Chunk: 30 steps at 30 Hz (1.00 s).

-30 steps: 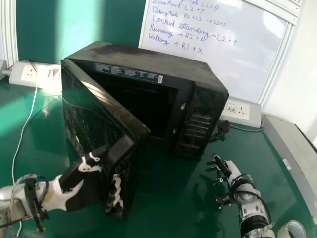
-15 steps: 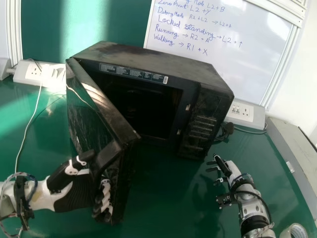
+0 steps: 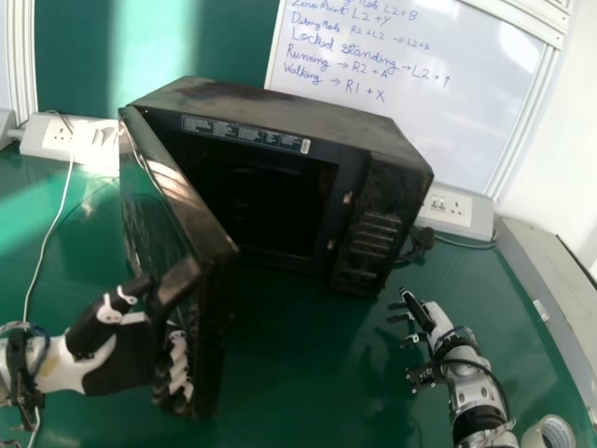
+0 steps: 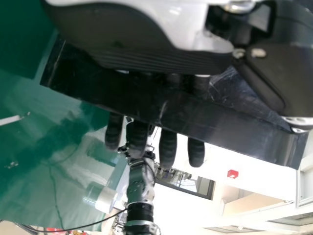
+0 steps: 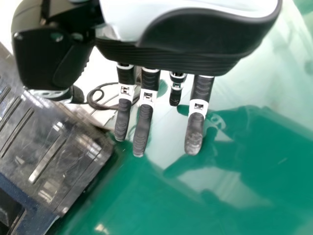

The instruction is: Open the door of oven

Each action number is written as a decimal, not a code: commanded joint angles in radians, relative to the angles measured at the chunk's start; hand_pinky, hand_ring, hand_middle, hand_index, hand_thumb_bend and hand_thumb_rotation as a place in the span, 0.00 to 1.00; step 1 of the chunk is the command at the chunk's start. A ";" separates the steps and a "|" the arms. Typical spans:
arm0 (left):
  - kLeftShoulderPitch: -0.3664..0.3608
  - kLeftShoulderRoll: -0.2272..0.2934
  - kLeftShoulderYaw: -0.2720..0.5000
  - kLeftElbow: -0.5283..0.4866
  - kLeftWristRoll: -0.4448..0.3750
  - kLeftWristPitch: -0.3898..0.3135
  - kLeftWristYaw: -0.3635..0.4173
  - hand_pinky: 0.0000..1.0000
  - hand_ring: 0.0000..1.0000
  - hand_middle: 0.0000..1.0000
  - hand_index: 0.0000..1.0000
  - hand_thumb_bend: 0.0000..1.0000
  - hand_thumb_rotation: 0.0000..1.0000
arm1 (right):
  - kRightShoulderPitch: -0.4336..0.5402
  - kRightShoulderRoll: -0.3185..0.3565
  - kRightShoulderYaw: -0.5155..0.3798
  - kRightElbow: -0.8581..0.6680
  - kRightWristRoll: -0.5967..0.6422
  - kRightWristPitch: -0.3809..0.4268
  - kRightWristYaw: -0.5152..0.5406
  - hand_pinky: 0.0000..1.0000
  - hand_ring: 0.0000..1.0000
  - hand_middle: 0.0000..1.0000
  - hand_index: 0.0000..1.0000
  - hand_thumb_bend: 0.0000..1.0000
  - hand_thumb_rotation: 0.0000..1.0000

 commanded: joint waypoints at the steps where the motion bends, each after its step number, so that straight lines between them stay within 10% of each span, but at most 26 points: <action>1: -0.091 0.000 0.185 0.040 -0.111 -0.199 -0.041 0.01 0.04 0.10 0.36 0.72 0.59 | 0.015 0.001 0.000 0.015 -0.001 0.006 0.004 0.27 0.37 0.51 0.63 0.56 1.00; 5: -0.075 0.027 0.213 0.034 0.021 -0.373 -0.064 0.03 0.07 0.13 0.46 0.52 0.14 | 0.014 0.002 -0.001 0.014 0.001 0.008 0.002 0.27 0.38 0.51 0.63 0.58 1.00; 8: -0.114 -0.012 0.217 0.101 0.057 -0.579 -0.153 0.02 0.05 0.10 0.17 0.60 0.75 | 0.015 0.001 -0.003 0.014 0.002 0.006 0.003 0.27 0.38 0.51 0.64 0.57 1.00; 15: -0.071 0.121 0.242 0.086 0.058 -0.422 -0.086 0.00 0.04 0.09 0.11 0.91 0.68 | 0.014 0.001 -0.004 0.015 0.003 0.010 0.002 0.27 0.37 0.52 0.63 0.56 1.00; 17: -0.082 0.112 0.257 0.121 0.077 -0.534 -0.121 0.00 0.03 0.08 0.09 0.81 0.74 | 0.012 0.002 -0.003 0.016 0.001 0.013 -0.001 0.26 0.37 0.50 0.63 0.56 1.00; 30: -0.091 0.202 0.392 0.192 -0.064 -0.371 -0.085 0.00 0.02 0.07 0.10 0.84 0.57 | 0.013 0.002 -0.008 0.016 0.007 0.008 0.011 0.27 0.36 0.51 0.63 0.57 1.00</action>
